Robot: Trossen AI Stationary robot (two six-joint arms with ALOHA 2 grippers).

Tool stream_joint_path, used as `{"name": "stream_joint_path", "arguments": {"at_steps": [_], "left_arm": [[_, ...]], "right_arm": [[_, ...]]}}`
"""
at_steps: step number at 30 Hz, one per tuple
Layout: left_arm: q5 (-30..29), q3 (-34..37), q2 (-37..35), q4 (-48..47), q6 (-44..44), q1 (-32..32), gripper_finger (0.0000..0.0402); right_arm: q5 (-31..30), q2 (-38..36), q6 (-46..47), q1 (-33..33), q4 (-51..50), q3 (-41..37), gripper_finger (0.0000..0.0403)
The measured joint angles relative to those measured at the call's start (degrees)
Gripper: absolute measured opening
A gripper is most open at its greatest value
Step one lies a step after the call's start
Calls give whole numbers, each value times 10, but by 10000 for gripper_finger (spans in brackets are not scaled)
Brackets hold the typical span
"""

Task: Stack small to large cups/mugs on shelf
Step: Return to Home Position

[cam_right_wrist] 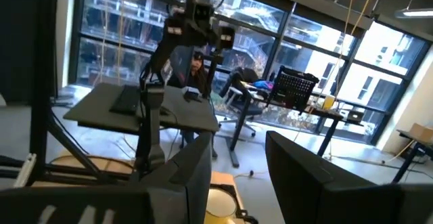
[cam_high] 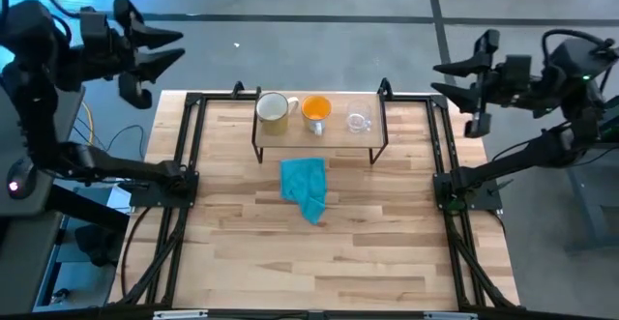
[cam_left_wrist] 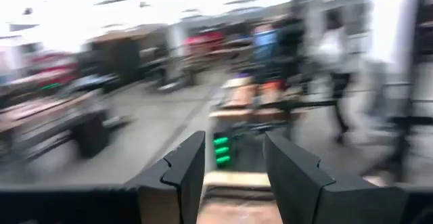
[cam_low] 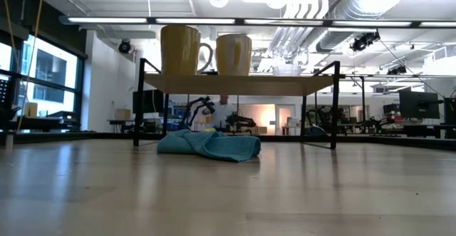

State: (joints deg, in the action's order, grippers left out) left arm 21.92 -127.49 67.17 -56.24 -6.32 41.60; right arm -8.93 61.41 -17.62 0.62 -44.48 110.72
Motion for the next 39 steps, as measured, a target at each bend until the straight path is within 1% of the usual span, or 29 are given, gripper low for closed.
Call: {"name": "stream_joint_path", "arguments": {"at_steps": [2,4,8,14,18,21,24,29,33,36,39], "left_arm": [[-62,41,-28,14,-4,0,138],[-104,93,-58,56,-2,0,138],[-134,211,-122,163,11,0,138],[-198,400,-209,319,27,0,138],[-245,502,-247,407,40,0,138],[-258,562,-262,466,51,0,138],[-289,602,-268,498,58,0,138],[-333,645,-269,539,71,0,138],[-365,672,-268,553,90,0,138],[-409,691,-268,553,106,0,138],[-429,715,-268,559,124,-4,138]], "right_arm": [[0,-7,8,0,-6,0,133],[0,-9,10,0,-12,0,133],[0,-8,7,0,-19,0,133],[0,-7,-6,0,-26,0,133],[0,-9,-5,0,-26,0,133],[-1,-12,-4,0,-28,0,133],[-1,-14,1,0,-30,0,133],[-1,-15,10,0,-42,0,133],[-2,-15,11,0,-49,0,133],[-2,-16,11,0,-57,0,133],[-2,-15,11,0,-63,0,133]]}}
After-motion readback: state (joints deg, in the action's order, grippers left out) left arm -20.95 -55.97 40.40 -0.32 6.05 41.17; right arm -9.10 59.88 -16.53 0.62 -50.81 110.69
